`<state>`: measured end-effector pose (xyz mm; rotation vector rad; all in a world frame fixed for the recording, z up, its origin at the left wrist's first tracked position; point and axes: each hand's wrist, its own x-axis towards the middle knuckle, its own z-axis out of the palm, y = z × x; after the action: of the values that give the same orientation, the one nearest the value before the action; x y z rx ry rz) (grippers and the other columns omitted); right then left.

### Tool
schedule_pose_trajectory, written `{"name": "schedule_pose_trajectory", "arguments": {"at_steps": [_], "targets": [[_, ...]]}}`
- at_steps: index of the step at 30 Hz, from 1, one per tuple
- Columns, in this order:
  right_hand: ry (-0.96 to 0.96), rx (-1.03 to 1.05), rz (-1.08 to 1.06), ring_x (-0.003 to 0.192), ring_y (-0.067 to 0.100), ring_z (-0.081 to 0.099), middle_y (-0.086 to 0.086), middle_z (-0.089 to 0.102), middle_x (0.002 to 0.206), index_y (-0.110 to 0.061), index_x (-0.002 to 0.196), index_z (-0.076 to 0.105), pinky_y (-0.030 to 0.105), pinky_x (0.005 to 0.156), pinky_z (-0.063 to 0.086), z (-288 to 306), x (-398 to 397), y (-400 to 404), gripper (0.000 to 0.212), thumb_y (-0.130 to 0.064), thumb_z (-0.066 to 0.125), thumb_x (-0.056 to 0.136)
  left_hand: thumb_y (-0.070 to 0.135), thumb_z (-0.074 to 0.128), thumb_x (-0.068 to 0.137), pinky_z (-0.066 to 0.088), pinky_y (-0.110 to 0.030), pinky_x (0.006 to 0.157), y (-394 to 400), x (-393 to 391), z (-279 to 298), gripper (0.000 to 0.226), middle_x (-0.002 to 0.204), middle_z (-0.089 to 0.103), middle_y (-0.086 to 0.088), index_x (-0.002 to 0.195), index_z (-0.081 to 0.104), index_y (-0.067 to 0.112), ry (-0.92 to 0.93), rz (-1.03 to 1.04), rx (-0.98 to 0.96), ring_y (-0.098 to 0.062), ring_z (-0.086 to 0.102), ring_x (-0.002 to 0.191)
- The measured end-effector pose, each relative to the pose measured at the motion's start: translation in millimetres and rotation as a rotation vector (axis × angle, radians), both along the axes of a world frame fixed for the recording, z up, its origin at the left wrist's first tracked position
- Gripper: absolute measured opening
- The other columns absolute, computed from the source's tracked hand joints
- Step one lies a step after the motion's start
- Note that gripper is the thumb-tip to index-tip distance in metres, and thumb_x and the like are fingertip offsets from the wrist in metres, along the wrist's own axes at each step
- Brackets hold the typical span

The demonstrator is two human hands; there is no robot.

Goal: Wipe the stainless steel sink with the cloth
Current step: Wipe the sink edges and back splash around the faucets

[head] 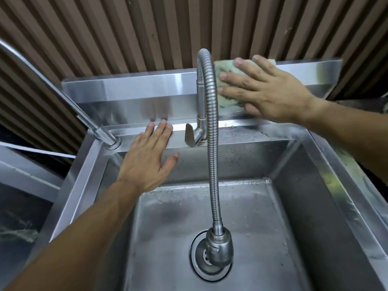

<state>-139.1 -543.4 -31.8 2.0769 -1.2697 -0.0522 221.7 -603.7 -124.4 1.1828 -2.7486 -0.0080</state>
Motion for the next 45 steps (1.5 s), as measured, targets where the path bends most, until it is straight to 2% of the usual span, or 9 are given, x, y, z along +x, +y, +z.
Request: {"name": "schedule_pose_trajectory", "arguments": {"at_steps": [5,8,11,14,18,26,34,40,45], "targets": [[-0.686,-0.297,-0.402,0.138,0.041,0.040,0.007,0.037,0.163,-0.018,0.155,0.040,0.048,0.108,0.031,-37,68,8,0.059,-0.024,0.047,0.096,0.066,0.020,0.101,0.011,-0.045,0.128,-3,0,4,0.077,0.172,0.005,0.003,0.165,0.008,0.024,-0.012,-0.018,-0.006,-0.020,0.001,0.159],[-1.053,-0.327,-0.334,0.114,0.029,0.044,0.004,0.045,0.155,-0.015,0.146,0.050,0.036,0.100,0.035,-27,112,9,0.055,-0.011,0.044,0.092,0.061,0.025,0.102,0.027,-0.048,0.121,-4,-9,13,0.071,0.163,0.031,-0.003,0.159,0.026,0.021,0.011,-0.004,-0.031,-0.026,0.025,0.150],[-1.222,-0.240,-0.295,0.101,0.025,0.048,-0.004,0.059,0.129,-0.020,0.131,0.059,0.035,0.093,0.042,-20,127,30,0.047,-0.011,0.037,0.092,0.062,0.026,0.101,0.025,-0.050,0.117,-2,-12,12,0.070,0.161,0.031,-0.004,0.162,0.018,0.027,-0.004,0.003,-0.051,-0.029,0.024,0.150],[-1.035,0.107,-0.431,0.129,0.032,0.042,-0.001,0.050,0.147,-0.019,0.141,0.051,0.042,0.111,0.040,-47,141,43,0.047,-0.022,0.033,0.098,0.063,0.027,0.100,0.021,-0.050,0.121,-1,-12,7,0.073,0.164,0.029,-0.004,0.163,0.016,0.028,0.016,0.014,-0.051,-0.029,0.020,0.153],[-0.764,0.290,-0.494,0.159,0.029,-0.008,0.009,-0.002,0.172,-0.006,0.163,0.010,0.047,0.130,0.006,-81,141,42,0.068,-0.038,0.019,0.104,0.065,0.028,0.098,0.020,-0.050,0.122,-1,-11,7,0.076,0.165,0.028,-0.005,0.163,0.019,0.026,0.027,0.003,-0.055,-0.029,0.019,0.154],[-1.027,0.268,-0.673,0.159,0.031,-0.001,0.009,0.009,0.172,-0.011,0.162,0.019,0.049,0.129,0.003,-69,157,41,0.072,-0.045,0.013,0.100,0.065,0.030,0.098,0.013,-0.046,0.124,-5,-7,4,0.079,0.171,0.013,0.002,0.164,0.013,0.026,-0.011,-0.067,-0.069,-0.025,0.008,0.158],[-0.738,0.294,-0.538,0.158,0.029,0.011,0.001,0.021,0.170,-0.022,0.162,0.026,0.044,0.129,0.013,-73,132,53,0.062,-0.042,0.014,0.104,0.070,0.023,0.096,0.005,-0.046,0.129,-36,-9,10,0.087,0.171,-0.003,-0.001,0.164,0.004,0.019,-0.159,-0.344,-0.115,-0.021,-0.010,0.158],[-0.910,0.156,-0.779,0.158,0.033,0.011,0.004,0.022,0.170,-0.020,0.160,0.031,0.047,0.128,0.008,-73,139,56,0.058,-0.035,0.029,0.104,0.065,0.028,0.096,0.002,-0.041,0.129,-39,-11,6,0.087,0.172,-0.005,0.003,0.164,-0.004,0.022,-0.089,-0.368,-0.026,-0.015,-0.013,0.157],[-0.970,0.161,-0.591,0.156,0.033,0.019,0.009,0.031,0.166,-0.016,0.157,0.037,0.050,0.127,0.018,-73,169,41,0.061,-0.035,0.026,0.101,0.063,0.035,0.094,0.004,-0.042,0.129,-37,-13,5,0.089,0.172,0.000,0.002,0.164,-0.002,0.021,-0.070,-0.353,-0.044,-0.015,-0.010,0.157]]}}
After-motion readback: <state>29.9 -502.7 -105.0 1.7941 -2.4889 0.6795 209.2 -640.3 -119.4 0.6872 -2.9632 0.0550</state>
